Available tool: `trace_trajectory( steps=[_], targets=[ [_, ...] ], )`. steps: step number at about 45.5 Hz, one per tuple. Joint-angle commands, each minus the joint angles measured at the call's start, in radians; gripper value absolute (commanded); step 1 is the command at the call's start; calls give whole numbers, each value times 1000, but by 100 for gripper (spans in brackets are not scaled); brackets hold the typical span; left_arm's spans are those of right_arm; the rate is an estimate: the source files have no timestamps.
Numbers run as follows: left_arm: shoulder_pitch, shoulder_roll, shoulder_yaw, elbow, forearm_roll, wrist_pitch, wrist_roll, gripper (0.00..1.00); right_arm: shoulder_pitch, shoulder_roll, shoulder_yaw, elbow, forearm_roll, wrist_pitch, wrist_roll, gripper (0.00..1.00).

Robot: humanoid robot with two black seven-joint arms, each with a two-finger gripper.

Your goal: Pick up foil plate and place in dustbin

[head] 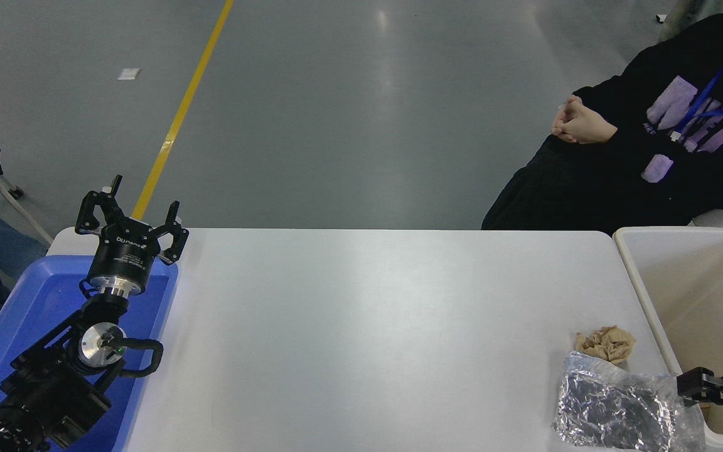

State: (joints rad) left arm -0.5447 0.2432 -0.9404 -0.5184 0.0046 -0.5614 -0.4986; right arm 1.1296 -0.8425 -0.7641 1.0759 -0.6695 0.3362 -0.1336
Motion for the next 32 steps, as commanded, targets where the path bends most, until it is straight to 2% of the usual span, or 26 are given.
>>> trace_trajectory(
  steps=[1, 22, 26, 32],
  targets=[
    [0, -1, 0, 0, 0, 0, 0, 98, -47, 16, 12, -16, 7, -35, 0, 98],
    [0, -1, 0, 0, 0, 0, 0, 98, -82, 51, 80, -13, 8, -48, 0, 98],
    [0, -1, 0, 0, 0, 0, 0, 98, -97, 69, 89, -13, 8, -49, -1, 93],
    [0, -1, 0, 0, 0, 0, 0, 98, -114, 72, 95, -14, 10, -51, -1, 76]
  ],
)
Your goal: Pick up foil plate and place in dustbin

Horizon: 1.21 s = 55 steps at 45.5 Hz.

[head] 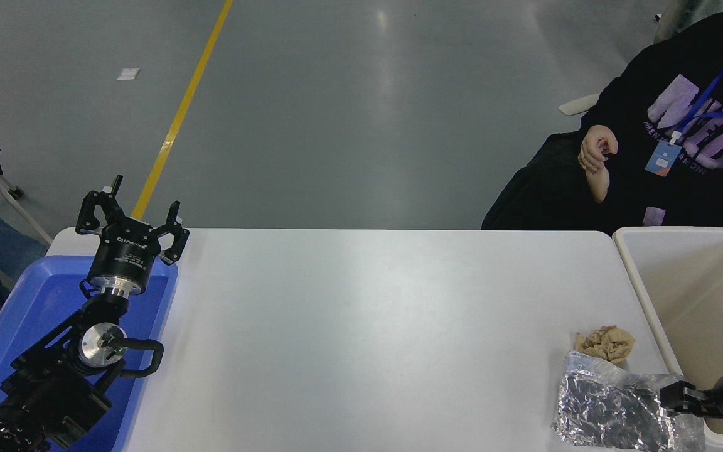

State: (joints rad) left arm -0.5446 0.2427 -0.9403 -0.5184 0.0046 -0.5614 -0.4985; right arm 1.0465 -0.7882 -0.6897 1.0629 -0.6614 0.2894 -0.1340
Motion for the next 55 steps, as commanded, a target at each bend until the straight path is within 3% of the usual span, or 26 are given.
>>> trace_trajectory(
  steps=[1, 5, 13, 19, 31, 36, 41, 55],
  targets=[
    [0, 0, 0, 0, 0, 0, 0, 98, -31, 18, 21, -1, 2, -4, -1, 73],
    [0, 0, 0, 0, 0, 0, 0, 98, -36, 18, 22, -3, 11, -4, -1, 60],
    [0, 0, 0, 0, 0, 0, 0, 98, -45, 18, 21, -18, 124, -44, -1, 58],
    [0, 0, 0, 0, 0, 0, 0, 98, -45, 17, 21, -20, 140, -47, -1, 56],
    [0, 1, 0, 0, 0, 0, 0, 98, -43, 15, 18, -18, 141, -45, -1, 27],
    [0, 0, 0, 0, 0, 0, 0, 98, -43, 14, 16, -14, 141, -42, -1, 8],
    [0, 0, 0, 0, 0, 0, 0, 98, -42, 11, 15, -9, 141, -39, -1, 1],
    [0, 0, 0, 0, 0, 0, 0, 98, -36, 7, 15, -6, 148, -33, 1, 0]
  ],
)
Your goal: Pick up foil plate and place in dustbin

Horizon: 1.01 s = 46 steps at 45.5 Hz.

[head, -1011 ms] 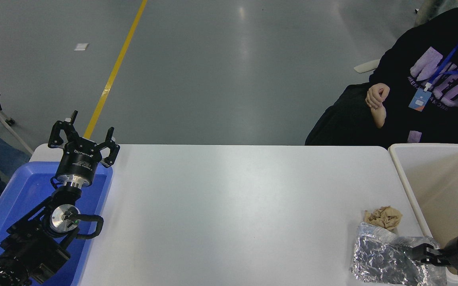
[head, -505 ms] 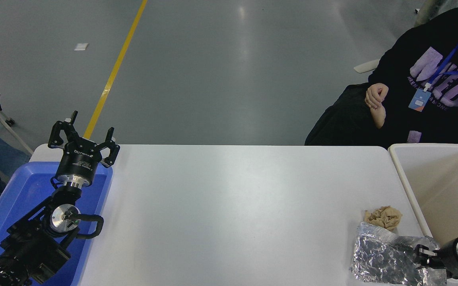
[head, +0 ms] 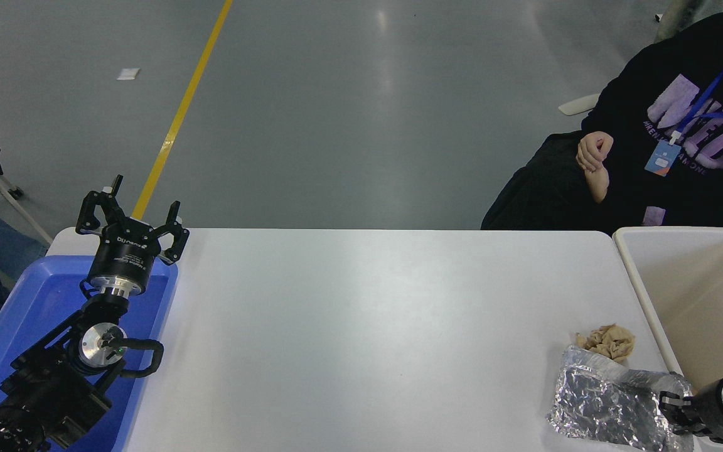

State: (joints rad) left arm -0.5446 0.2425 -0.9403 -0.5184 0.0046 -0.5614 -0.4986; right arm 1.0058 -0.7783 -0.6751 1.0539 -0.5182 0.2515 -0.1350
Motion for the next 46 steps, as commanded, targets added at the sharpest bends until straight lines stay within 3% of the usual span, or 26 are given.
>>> trace_trajectory(
  steps=[1, 16, 29, 39, 46],
  targets=[
    [0, 0, 0, 0, 0, 0, 0, 98, 7, -2, 0, 2, 6, 5, 2, 0],
    [0, 0, 0, 0, 0, 0, 0, 98, 42, -61, -3, 49, 15, 22, 6, 0],
    [-2, 0, 3, 0, 0, 0, 2, 98, 140, -137, -26, 138, 18, 190, 8, 0],
    [-2, 1, 3, 0, 2, 0, 3, 98, 459, -196, -216, 302, 23, 316, 9, 0],
    [-2, 1, 3, 0, 2, 0, 3, 98, 763, -193, -389, 385, 121, 480, 11, 0]
  ],
)
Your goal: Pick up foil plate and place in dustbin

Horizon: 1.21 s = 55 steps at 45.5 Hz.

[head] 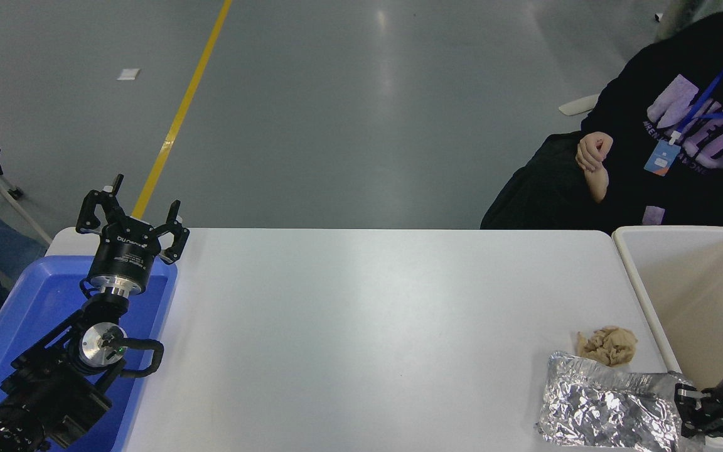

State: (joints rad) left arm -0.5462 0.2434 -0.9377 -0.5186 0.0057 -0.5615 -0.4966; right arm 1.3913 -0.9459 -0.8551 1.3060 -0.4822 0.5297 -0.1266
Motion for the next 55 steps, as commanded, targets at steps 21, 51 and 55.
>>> trace_trajectory(
  steps=[21, 51, 55],
  targets=[
    [0, 0, 0, 0, -1, 0, 0, 98, 925, 64, -281, 151, 209, 256, -1, 0],
    [0, 0, 0, 0, -1, 0, 0, 98, 1129, 411, -647, 144, 401, 256, 1, 0],
    [0, 0, 0, 0, -1, 0, 0, 98, 1129, 409, -647, 142, 401, 256, 1, 0]
  ],
)
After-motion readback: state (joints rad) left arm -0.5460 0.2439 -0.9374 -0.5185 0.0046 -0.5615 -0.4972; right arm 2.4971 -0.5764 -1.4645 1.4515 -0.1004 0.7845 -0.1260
